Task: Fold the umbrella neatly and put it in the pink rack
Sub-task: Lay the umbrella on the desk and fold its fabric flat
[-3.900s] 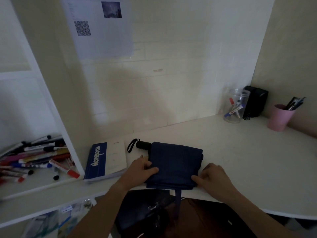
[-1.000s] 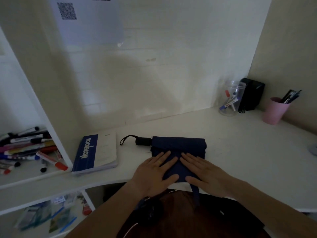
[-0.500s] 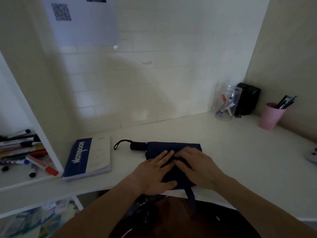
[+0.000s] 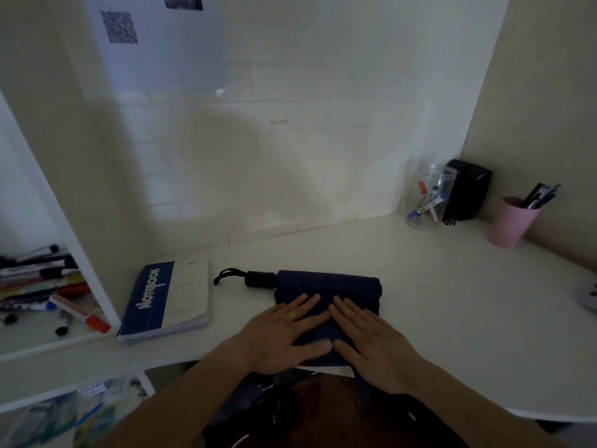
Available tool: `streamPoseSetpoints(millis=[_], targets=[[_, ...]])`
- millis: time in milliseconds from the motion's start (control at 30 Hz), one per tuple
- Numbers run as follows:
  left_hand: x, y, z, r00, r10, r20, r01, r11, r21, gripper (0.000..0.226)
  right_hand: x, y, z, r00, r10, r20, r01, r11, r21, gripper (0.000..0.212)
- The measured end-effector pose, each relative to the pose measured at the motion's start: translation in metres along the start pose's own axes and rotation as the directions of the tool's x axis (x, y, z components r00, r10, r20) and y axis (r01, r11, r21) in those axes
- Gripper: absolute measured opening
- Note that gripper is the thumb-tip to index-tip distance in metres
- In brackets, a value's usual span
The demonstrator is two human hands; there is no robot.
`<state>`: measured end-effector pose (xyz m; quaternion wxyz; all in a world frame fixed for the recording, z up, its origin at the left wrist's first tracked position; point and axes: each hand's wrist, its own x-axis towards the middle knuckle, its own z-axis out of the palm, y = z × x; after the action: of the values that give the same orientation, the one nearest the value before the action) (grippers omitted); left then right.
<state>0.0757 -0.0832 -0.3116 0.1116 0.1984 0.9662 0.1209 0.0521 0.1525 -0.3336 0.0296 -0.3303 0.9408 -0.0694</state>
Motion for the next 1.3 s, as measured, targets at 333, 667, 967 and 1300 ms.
streamPoseSetpoints(millis=[333, 667, 967, 1300], targets=[[-0.008, -0.013, 0.023, 0.973, 0.172, -0.156, -0.135, 0.965, 0.223, 0.065, -0.001, -0.006, -0.013, 0.999, -0.012, 0.05, 0.011, 0.999, 0.035, 0.071], [-0.004, -0.013, 0.015, 0.979, 0.153, -0.131, -0.12, 0.966, 0.227, 0.063, 0.085, 0.044, -0.085, 0.968, 0.137, 0.209, -0.199, 0.93, 0.31, 0.045], [0.013, -0.018, 0.014, 0.964, 0.19, -0.188, -0.145, 0.962, 0.232, 0.06, 0.108, 0.058, -0.097, 0.985, -0.011, 0.173, -0.03, 0.972, 0.232, 0.039], [0.006, -0.019, 0.032, 0.94, 0.214, -0.266, -0.13, 0.945, 0.299, 0.062, 0.075, 0.057, -0.051, 0.912, -0.297, -0.283, 0.266, 0.953, -0.142, 0.028]])
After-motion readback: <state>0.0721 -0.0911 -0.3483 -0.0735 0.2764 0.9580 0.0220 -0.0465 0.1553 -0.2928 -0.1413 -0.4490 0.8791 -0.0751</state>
